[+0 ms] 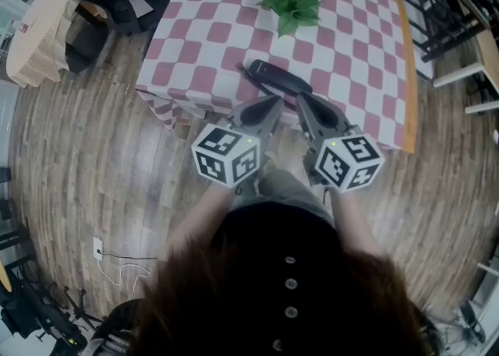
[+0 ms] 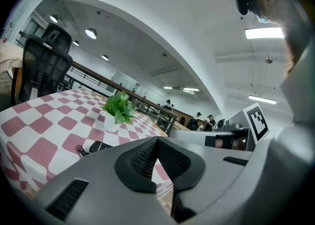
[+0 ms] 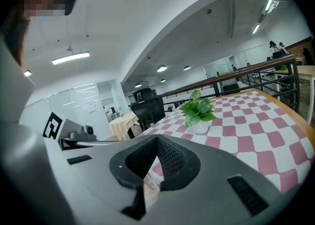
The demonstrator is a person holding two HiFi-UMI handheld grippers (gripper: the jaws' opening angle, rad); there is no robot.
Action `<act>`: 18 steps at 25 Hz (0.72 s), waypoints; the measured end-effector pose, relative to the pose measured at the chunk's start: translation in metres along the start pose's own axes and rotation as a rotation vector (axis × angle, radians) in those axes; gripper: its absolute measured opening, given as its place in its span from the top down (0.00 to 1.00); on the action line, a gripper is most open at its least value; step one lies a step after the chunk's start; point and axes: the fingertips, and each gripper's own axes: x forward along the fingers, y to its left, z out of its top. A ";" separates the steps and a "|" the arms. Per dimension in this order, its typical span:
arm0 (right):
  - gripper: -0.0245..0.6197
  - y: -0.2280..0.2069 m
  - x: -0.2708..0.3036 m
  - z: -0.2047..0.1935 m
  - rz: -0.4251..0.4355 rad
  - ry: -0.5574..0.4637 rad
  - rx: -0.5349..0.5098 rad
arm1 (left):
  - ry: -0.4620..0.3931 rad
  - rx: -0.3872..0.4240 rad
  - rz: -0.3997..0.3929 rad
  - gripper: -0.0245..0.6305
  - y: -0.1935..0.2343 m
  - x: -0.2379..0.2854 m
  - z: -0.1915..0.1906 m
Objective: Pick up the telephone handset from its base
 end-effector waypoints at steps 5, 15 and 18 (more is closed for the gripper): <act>0.95 -0.010 0.013 -0.004 0.036 0.044 -0.005 | 0.025 0.015 0.024 0.96 0.009 0.011 -0.002; 0.95 -0.023 0.041 -0.019 0.059 0.165 -0.092 | 0.043 -0.047 0.065 0.95 0.031 0.021 -0.014; 0.95 -0.028 0.047 -0.023 0.067 0.193 -0.111 | 0.038 -0.078 0.085 0.95 0.039 0.022 -0.018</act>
